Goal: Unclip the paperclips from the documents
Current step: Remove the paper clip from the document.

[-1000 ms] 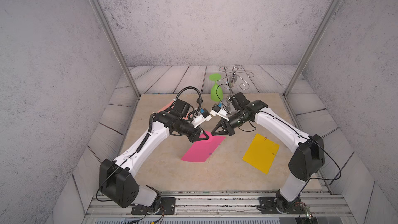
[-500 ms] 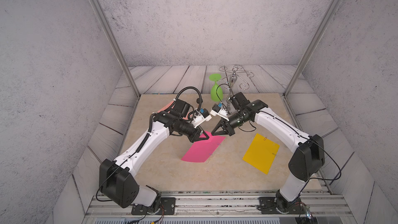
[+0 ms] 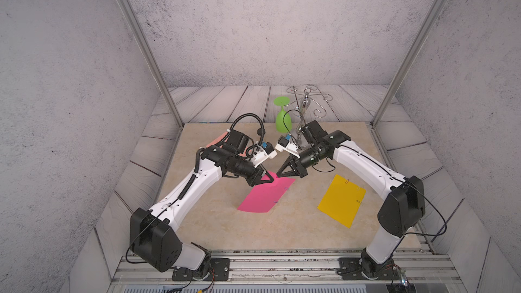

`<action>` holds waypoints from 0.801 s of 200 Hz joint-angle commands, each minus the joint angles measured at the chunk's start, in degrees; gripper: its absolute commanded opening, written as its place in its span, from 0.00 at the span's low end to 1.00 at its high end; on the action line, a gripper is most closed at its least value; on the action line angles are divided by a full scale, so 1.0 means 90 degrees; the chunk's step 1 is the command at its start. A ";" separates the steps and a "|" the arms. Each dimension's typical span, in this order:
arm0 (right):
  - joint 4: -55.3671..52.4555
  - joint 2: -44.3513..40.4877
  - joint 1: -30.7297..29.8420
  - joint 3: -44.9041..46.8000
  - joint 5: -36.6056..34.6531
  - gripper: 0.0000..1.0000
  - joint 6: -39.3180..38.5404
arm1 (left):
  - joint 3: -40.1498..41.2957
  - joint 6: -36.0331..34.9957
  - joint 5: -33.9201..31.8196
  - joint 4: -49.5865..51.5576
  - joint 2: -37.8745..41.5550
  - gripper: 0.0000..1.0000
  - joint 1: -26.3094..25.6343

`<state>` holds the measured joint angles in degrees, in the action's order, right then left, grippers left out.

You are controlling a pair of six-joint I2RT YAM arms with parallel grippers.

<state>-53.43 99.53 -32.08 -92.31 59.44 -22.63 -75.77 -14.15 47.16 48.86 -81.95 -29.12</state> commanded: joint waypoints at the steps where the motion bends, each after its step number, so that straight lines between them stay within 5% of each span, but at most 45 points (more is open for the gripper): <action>1: -0.0069 0.0001 0.0137 -0.0173 -0.0032 0.07 -0.0049 | 0.0153 -0.0146 -0.0006 0.0372 0.0013 0.00 -0.0055; 98: 0.0052 -0.0020 0.0256 -0.0066 -0.0106 0.05 0.0019 | 0.0084 -0.0156 -0.0120 0.0398 0.0009 0.00 -0.0055; 160: 0.1795 -0.0399 0.1270 0.0802 -0.1267 0.00 0.1895 | 0.0010 0.0139 -0.0926 0.0048 0.0184 0.00 -0.0055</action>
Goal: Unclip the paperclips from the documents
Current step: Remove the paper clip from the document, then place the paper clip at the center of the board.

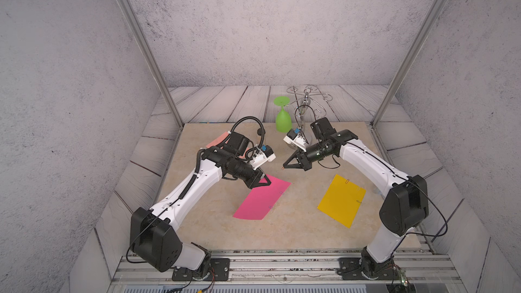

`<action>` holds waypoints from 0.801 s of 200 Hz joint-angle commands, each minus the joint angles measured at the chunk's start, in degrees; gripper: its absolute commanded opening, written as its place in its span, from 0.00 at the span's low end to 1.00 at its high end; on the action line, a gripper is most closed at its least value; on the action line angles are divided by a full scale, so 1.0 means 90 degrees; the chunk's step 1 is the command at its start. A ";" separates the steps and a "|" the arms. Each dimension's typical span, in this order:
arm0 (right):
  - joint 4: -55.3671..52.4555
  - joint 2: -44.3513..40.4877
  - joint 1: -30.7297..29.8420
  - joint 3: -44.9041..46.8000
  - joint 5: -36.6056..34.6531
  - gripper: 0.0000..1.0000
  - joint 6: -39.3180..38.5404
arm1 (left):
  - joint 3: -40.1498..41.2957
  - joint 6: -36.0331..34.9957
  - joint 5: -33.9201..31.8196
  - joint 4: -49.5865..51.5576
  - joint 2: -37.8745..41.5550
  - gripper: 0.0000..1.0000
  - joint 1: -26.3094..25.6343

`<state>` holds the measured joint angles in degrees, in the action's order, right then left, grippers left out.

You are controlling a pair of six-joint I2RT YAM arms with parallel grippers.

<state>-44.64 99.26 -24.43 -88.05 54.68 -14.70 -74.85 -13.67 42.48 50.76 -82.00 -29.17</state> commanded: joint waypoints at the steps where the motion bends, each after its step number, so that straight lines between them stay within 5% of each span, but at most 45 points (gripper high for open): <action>1: 0.0839 -0.0372 0.0444 0.0339 -0.0770 0.00 0.1045 | -0.0092 0.0090 -0.0415 -0.0168 0.0187 0.00 -0.0050; 93: 0.1671 0.0048 0.2327 0.1260 -0.3602 0.00 0.2953 | -0.0288 0.0524 -0.1094 -0.0823 0.0242 0.00 -0.0020; 160: 0.1420 0.1427 0.3150 0.0467 -0.4152 0.00 0.3316 | -0.0187 0.0693 -0.1029 -0.1038 0.0307 0.00 -0.0011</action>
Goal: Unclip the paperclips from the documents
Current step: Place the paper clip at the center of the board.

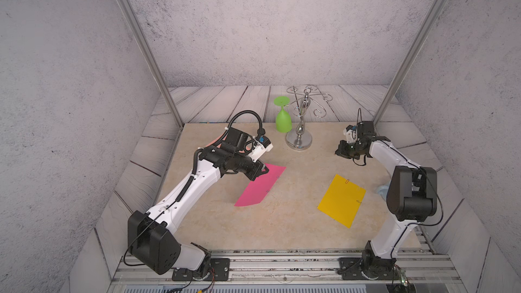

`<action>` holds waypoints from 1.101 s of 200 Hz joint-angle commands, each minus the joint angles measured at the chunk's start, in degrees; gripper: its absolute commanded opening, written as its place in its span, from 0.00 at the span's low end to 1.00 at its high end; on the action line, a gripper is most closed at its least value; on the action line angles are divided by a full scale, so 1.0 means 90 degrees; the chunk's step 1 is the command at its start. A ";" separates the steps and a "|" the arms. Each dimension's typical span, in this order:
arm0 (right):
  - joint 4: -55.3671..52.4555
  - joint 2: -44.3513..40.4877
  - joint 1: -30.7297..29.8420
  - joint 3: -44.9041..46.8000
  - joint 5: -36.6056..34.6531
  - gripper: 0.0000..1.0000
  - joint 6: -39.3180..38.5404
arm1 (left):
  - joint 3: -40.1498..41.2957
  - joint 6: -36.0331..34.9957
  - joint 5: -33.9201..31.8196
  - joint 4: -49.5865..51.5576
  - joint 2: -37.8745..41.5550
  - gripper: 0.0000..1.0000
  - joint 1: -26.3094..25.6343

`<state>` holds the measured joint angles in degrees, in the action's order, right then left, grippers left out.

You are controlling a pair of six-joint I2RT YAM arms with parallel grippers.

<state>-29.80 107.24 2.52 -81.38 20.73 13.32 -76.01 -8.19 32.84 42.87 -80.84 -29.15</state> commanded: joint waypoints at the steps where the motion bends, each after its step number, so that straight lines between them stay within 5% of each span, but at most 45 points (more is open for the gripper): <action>1: -0.0231 0.0558 0.0157 -0.0283 -0.0385 0.00 0.0206 | -0.0059 0.0086 0.0042 -0.0163 0.0176 0.00 -0.0013; 82: -0.0618 0.1518 0.0432 -0.0604 -0.0502 0.02 0.0356 | 0.0056 0.0169 0.0145 -0.0262 0.0280 0.00 -0.0012; 127: -0.0851 0.1562 0.0500 -0.0701 -0.0777 0.32 0.0297 | 0.0105 0.0186 0.0177 -0.0274 0.0319 0.00 -0.0004; 187: -0.0606 0.0531 0.0407 -0.0009 -0.0478 0.46 0.0332 | 0.0221 0.0275 0.0217 -0.0563 0.0321 0.00 -0.0003; 220: -0.0361 -0.0523 -0.0193 0.0656 -0.0164 0.58 0.0266 | 0.0226 0.0409 0.0404 -0.0921 0.0259 0.00 0.0055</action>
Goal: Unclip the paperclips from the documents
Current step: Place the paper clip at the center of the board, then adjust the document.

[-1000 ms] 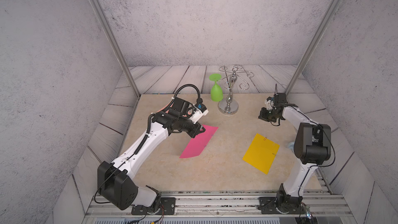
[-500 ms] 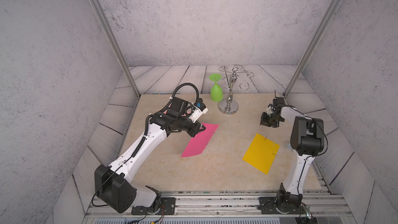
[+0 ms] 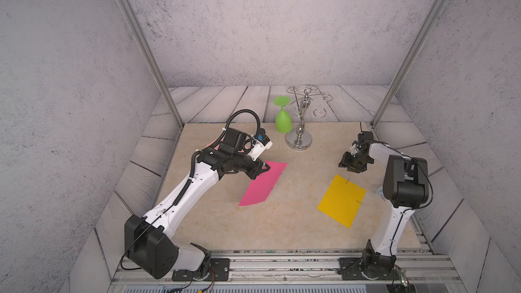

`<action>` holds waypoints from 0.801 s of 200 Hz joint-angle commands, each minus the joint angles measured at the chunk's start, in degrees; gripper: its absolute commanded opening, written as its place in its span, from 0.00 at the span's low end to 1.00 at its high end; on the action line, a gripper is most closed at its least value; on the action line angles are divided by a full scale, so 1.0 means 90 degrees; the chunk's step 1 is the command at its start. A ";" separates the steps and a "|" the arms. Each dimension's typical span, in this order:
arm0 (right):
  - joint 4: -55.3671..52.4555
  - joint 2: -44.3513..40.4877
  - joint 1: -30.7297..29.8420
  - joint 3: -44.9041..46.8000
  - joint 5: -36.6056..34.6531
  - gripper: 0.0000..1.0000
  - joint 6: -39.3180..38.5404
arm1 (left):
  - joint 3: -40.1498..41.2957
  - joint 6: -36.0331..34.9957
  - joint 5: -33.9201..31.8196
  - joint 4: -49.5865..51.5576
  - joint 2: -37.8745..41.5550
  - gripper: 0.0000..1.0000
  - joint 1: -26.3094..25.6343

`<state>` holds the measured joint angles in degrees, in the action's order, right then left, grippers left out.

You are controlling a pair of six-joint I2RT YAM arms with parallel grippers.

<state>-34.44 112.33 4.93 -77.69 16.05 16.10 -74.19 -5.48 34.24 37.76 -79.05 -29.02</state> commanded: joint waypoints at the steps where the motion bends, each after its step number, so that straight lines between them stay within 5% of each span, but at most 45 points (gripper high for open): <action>1: 0.0154 -0.1111 -0.0494 0.0264 0.0365 0.58 -0.0046 | 0.0023 0.0114 0.0258 -0.0365 0.0061 0.00 0.0045; 38: 0.0656 -0.2089 -0.1278 0.0980 0.1076 0.70 -0.0174 | -0.0129 0.0171 0.0581 -0.0514 -0.0028 0.00 0.0067; 91: 0.2718 -0.3736 -0.1805 0.2348 0.3478 0.79 -0.0658 | -0.0290 0.0130 0.1125 -0.0559 -0.0009 0.00 0.0070; 128: 0.3969 -0.3932 -0.1939 0.2865 0.4983 0.80 -0.0341 | -0.0421 0.0220 0.1615 -0.0706 -0.0117 0.00 0.0070; 160: 0.4162 -0.3949 -0.2197 0.2790 0.5528 0.81 -0.0536 | -0.0577 0.0198 0.1950 -0.0691 -0.0196 0.00 0.0075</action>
<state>-2.20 78.17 -13.43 -52.25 57.43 12.73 -76.99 -3.60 47.35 32.71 -79.94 -28.62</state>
